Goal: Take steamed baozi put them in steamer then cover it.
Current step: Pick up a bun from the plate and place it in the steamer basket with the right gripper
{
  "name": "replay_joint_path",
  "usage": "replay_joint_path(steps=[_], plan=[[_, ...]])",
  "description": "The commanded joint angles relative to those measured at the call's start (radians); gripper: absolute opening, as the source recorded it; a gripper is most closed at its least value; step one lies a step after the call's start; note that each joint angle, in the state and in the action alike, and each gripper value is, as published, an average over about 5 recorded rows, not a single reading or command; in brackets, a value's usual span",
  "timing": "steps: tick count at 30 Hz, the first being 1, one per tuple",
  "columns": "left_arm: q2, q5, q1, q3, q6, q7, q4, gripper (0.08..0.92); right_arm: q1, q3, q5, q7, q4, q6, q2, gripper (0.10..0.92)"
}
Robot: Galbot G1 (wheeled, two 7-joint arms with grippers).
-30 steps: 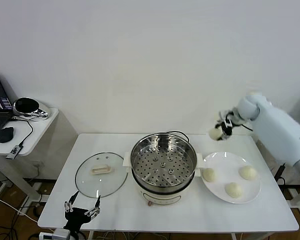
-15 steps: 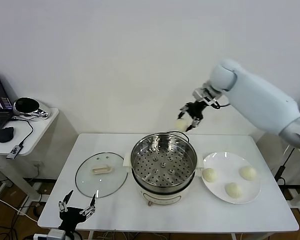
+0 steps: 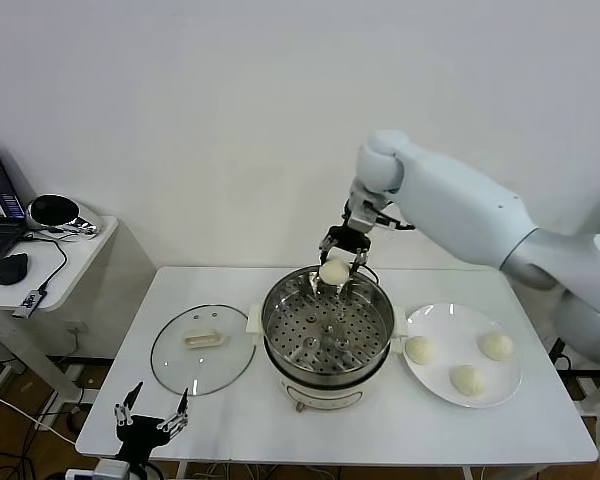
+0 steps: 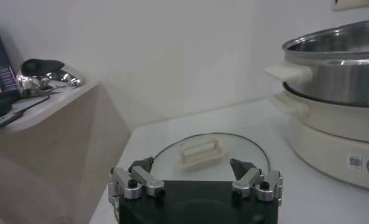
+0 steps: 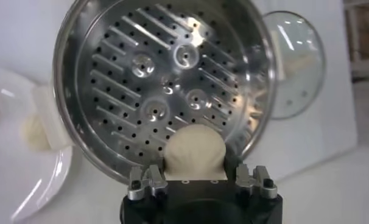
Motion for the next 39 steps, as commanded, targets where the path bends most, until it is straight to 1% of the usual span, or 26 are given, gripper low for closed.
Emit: replay_joint_path(steps=[1, 10, 17, 23, 26, 30, 33, 35, 39], plan=[[0.003, 0.002, -0.006, 0.000, 0.001, 0.002, 0.003, 0.823, -0.034, -0.006, -0.083, 0.007, -0.021, 0.083, 0.036, 0.594], [0.003, -0.004, -0.020, -0.002, 0.006, 0.007, 0.017, 0.823, -0.099, 0.075, -0.244, 0.040, -0.185, 0.084, 0.126, 0.594], [-0.001, -0.005, -0.026, 0.001, 0.005, 0.007, 0.027, 0.823, -0.128, 0.090, -0.287, 0.062, -0.205, 0.083, 0.155, 0.594], [-0.003, -0.006, -0.032, 0.005, 0.006, 0.008, 0.029, 0.823, -0.141, 0.095, -0.290, 0.080, -0.218, 0.083, 0.174, 0.595], [-0.002, -0.006, -0.033, 0.006, 0.006, 0.008, 0.029, 0.823, -0.145, 0.097, -0.288, 0.091, -0.221, 0.082, 0.181, 0.632], [-0.001, -0.006, -0.033, 0.006, 0.006, 0.009, 0.029, 0.823, -0.142, 0.095, -0.270, 0.109, -0.218, 0.080, 0.180, 0.743], [-0.001, -0.006, -0.032, 0.006, 0.007, 0.011, 0.029, 0.823, -0.127, 0.090, -0.215, 0.082, -0.194, 0.046, 0.164, 0.803], [-0.001, -0.006, -0.033, 0.007, 0.007, 0.011, 0.029, 0.823, -0.110, 0.081, -0.175, 0.054, -0.166, 0.001, 0.146, 0.816], [0.000, -0.005, -0.036, 0.011, 0.008, 0.014, 0.031, 0.823, -0.049, 0.044, -0.034, 0.007, -0.076, -0.100, 0.085, 0.822]])
